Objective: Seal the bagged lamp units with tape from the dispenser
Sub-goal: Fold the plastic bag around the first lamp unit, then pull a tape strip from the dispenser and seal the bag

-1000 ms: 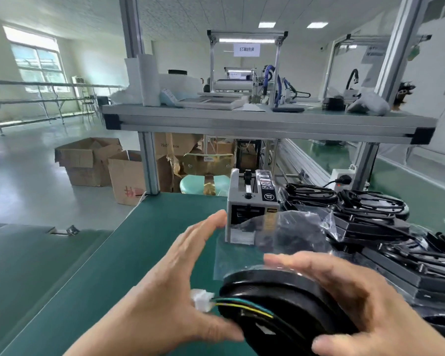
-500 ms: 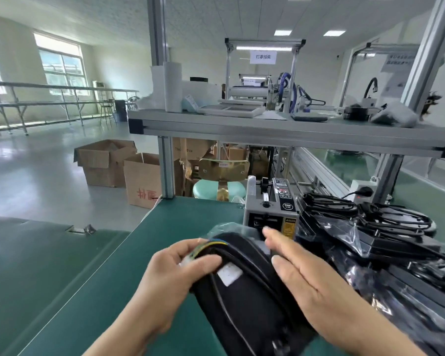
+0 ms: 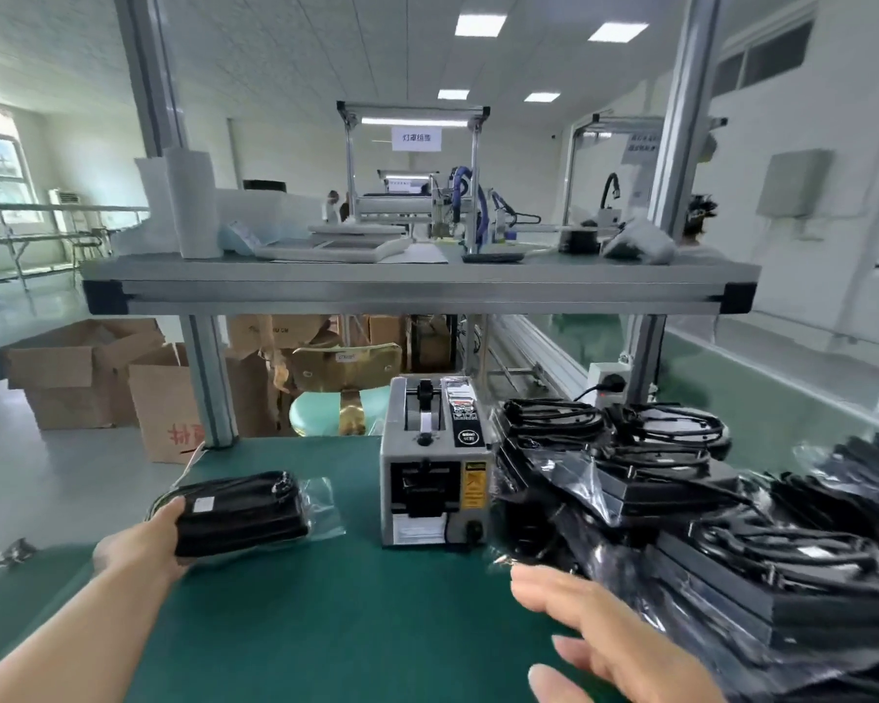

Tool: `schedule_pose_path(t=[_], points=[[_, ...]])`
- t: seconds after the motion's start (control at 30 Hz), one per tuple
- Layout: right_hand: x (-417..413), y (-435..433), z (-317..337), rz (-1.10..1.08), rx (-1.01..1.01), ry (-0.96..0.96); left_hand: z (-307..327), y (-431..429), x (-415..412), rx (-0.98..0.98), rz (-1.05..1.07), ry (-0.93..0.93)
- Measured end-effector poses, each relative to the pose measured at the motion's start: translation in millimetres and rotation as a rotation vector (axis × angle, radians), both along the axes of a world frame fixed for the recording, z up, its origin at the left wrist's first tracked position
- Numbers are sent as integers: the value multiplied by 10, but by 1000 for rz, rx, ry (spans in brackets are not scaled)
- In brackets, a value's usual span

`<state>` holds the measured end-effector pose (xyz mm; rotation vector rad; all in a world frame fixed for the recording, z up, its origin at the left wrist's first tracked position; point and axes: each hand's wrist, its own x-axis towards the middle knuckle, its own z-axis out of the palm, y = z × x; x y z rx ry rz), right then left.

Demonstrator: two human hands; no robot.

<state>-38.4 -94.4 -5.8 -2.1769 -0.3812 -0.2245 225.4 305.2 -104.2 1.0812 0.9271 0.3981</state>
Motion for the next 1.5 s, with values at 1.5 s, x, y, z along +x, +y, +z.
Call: schedule_pose_path(t=[1.5], points=[[73,-97,-74,-52,1228,485,547,-2429,-2345,1657,-502,-1019]])
